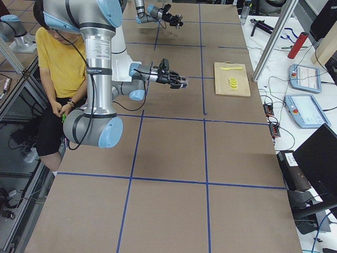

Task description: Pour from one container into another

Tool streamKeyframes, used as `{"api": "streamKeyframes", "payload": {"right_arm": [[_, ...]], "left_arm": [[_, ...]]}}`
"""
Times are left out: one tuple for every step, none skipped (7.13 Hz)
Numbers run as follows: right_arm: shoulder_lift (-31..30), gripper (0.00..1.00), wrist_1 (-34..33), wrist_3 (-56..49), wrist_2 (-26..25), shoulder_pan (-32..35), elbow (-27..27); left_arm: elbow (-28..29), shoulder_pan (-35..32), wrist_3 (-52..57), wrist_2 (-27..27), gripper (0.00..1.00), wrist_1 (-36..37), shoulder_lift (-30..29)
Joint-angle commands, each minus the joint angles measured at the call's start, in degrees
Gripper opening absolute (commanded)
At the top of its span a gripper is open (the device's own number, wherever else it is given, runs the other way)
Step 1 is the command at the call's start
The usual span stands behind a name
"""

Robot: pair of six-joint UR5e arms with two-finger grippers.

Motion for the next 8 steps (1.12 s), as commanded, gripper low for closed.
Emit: {"api": "streamKeyframes", "payload": {"right_arm": [[0.0, 0.0, 0.0, 0.0, 0.0, 0.0, -0.8], [0.0, 0.0, 0.1, 0.0, 0.0, 0.0, -1.0], [0.0, 0.0, 0.0, 0.0, 0.0, 0.0, -1.0], [0.0, 0.0, 0.1, 0.0, 0.0, 0.0, -1.0], [0.0, 0.0, 0.1, 0.1, 0.0, 0.0, -1.0], [0.0, 0.0, 0.1, 0.0, 0.0, -0.1, -1.0], [0.0, 0.0, 0.1, 0.0, 0.0, -0.1, -1.0], [0.0, 0.0, 0.1, 0.1, 0.0, -0.1, -1.0]], "left_arm": [[0.9, -1.6, -0.5, -3.1, 0.0, 0.7, -1.3], [1.1, -2.6, -0.6, -6.0, 0.0, 1.6, -1.9], [1.7, -2.8, -0.8, -6.9, 0.0, 2.0, -2.0], [3.5, -2.7, -1.8, -6.9, 0.0, 2.1, -2.6], [3.7, -2.6, -3.5, -6.9, 0.0, 2.6, -2.7], [3.8, -2.6, -3.9, -6.9, 0.0, 2.7, -2.8], [4.0, -2.5, -4.1, -6.9, 0.0, 2.8, -2.9], [4.0, -2.5, -4.4, -6.9, 0.0, 2.8, -2.9]]}}
